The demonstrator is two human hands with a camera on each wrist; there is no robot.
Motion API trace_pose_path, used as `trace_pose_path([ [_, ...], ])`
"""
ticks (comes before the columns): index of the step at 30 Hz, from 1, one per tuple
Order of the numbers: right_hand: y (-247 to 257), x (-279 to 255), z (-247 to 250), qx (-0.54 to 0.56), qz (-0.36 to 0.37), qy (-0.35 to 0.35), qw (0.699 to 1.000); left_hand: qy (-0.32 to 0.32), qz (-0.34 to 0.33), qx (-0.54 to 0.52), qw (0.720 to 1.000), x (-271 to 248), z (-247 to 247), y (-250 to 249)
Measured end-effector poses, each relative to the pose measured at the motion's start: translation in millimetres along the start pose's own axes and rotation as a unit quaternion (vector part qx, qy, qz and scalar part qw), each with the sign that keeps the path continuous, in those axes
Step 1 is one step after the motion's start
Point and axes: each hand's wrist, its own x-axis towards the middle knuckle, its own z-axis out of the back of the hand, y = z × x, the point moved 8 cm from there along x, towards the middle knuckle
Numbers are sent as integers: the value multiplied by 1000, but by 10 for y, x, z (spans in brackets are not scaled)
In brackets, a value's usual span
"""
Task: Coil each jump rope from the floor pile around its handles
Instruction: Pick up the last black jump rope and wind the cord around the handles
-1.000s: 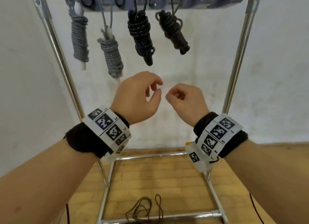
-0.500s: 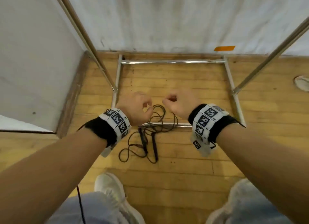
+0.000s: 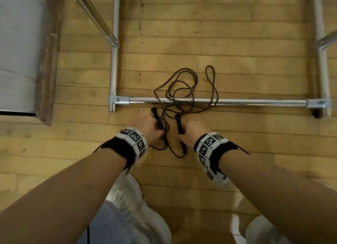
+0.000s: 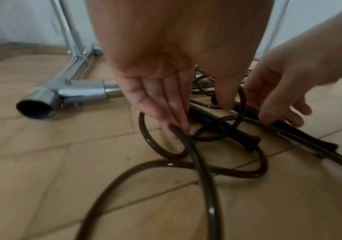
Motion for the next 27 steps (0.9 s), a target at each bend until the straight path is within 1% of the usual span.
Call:
trace_pose_path([
  [3,-5,-3,-125,22,-18,-5,1000,1,62,-65,996,75,-121,91],
  [7,-110,-84,-153,122,-30,-6,992,-18,127,-187,974,88,-238,77],
  [9,-134,-119,-147,162,-20,0,987,-16,135,-231,963,99,-243,33],
  [12,-174,-173,-73,223,-26,-7,974,10,125,-237,964,121,-191,-54],
  [15,-264,-216,92,233,-34,-35,971,1,132,-238,962,86,-182,-87],
  [17,-376,-237,221,220,-39,-47,974,-10,155,-264,952,45,-254,-81],
  [20,-604,-245,367,195,-42,-38,979,-4,185,-363,913,53,-370,-147],
  [22,-714,-255,392,195,-45,-24,979,15,206,-427,880,62,-413,-205],
  [23,-746,-257,372,211,-48,-17,976,30,209,-468,858,63,-436,-252],
  [25,-769,-265,266,287,-56,1,956,67,190,-569,797,40,-474,-407],
  [26,-748,-270,201,340,-56,12,939,84,177,-602,775,27,-485,-479],
  [27,-711,-267,137,389,-50,22,920,96,164,-620,761,17,-497,-539],
])
